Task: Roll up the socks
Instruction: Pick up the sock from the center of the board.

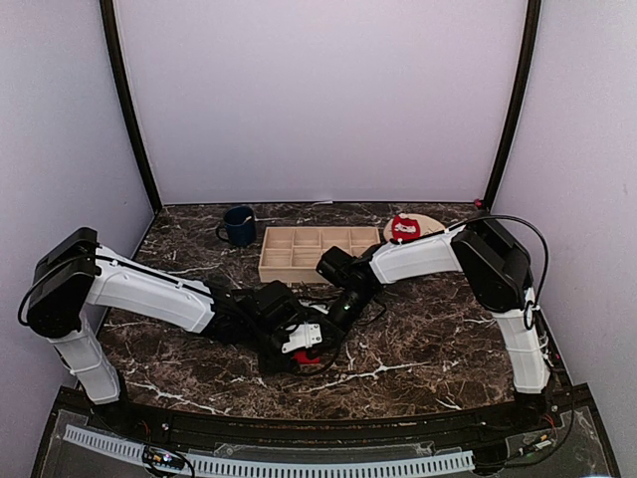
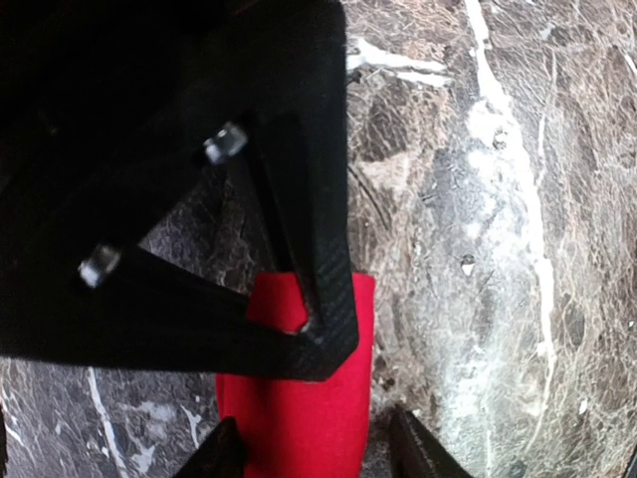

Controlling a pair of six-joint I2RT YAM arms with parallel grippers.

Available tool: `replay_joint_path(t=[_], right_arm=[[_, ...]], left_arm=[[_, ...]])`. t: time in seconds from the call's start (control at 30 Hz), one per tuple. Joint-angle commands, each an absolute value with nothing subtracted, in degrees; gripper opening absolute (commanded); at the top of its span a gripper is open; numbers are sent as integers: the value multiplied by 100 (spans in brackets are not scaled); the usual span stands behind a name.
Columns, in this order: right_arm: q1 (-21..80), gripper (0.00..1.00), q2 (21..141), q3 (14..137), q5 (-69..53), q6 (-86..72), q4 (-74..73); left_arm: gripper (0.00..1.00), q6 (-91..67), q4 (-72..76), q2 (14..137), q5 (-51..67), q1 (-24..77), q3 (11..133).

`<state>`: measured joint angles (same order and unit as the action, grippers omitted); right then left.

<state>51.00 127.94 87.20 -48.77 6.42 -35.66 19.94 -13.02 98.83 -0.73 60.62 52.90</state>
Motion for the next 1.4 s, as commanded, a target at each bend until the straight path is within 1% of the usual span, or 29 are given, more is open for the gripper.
replay_joint_path(t=[0.0, 0.03, 0.17, 0.33, 0.43, 0.53, 0.67, 0.9, 1.1, 1.37], right_arm=[[5291, 2, 12859, 8815, -4755, 784, -4109], [5295, 2, 12862, 8815, -4755, 797, -4117], [5308, 2, 12914, 8869, -4780, 832, -4186], [5324, 4, 12947, 8921, -4766, 853, -4225], [5331, 8, 12923, 8883, -4762, 836, -4199], [5326, 16, 12879, 8820, -4737, 797, -4133], [5326, 22, 12854, 8761, -4729, 779, -4106], [5296, 28, 12735, 8589, -4679, 717, -3987], [5177, 31, 12497, 8233, -4681, 538, -3701], [4958, 34, 12080, 7735, -4716, 220, -3205]], left_arm=[[45, 1918, -2179, 10396, -272, 5828, 5197], [41, 1925, -2180, 10431, -233, 5823, 5208], [39, 1964, -2213, 10549, -147, 5810, 5300], [33, 2000, -2281, 10655, 26, 5792, 5361], [30, 1992, -2292, 10699, 106, 5779, 5357], [27, 1984, -2335, 10753, 183, 5753, 5378], [25, 1979, -2360, 10758, 243, 5710, 5361], [23, 1938, -2479, 10791, 329, 5556, 5460], [22, 1808, -2541, 10863, 577, 5358, 5499], [18, 1679, -2544, 10852, 813, 5076, 5494]])
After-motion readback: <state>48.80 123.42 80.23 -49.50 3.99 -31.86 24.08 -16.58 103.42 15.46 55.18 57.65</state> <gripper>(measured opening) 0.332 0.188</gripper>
